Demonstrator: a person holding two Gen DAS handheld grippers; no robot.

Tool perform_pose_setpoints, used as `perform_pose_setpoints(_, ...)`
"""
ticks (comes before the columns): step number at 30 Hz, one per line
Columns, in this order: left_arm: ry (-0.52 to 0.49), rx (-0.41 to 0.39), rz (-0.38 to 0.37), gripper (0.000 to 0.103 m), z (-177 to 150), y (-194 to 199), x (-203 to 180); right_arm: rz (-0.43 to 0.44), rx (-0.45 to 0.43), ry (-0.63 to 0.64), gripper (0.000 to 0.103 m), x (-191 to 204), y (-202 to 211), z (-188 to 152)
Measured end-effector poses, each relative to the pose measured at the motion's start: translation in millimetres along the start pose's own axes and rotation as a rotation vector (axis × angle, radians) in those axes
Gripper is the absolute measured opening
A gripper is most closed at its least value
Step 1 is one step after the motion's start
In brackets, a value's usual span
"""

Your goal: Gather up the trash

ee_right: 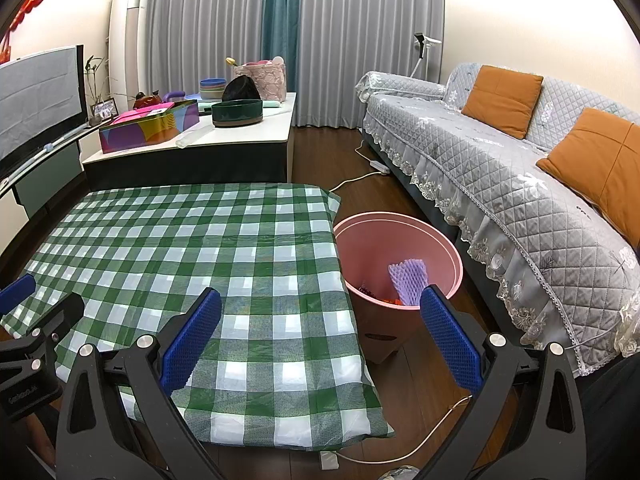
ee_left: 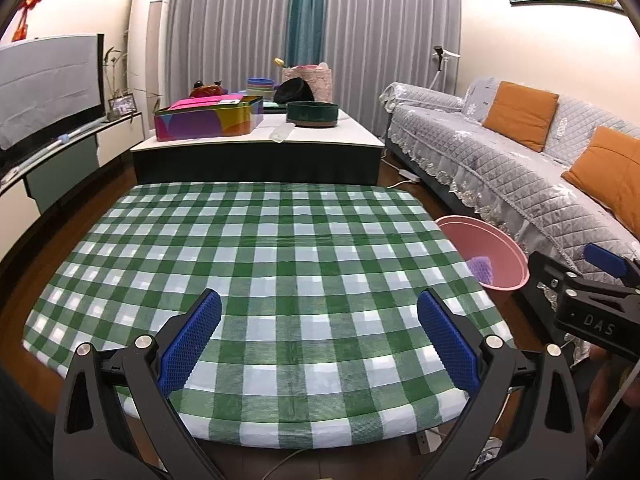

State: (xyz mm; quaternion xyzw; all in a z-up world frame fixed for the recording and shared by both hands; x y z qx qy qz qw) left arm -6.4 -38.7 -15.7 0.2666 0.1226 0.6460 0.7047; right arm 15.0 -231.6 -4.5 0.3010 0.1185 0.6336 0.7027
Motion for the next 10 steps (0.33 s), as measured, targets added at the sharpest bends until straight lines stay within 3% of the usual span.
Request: perform_pose_setpoints(10,0.001,0.027,0.008,0.095,-1.5,-4.9,0.4,0.001,0.002,-0.002,0.098,-1.1,-0.4,-0.4)
Point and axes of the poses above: each gripper's, at about its wrist camera, not at the fingertips, and y roughly against the way its jaws point, x to its left, z to its top, the point moved 9 cm from there along -y, roughly the way its jaws point, and after that the axes turned 15 degrees about -y, right-handed, at the moved point
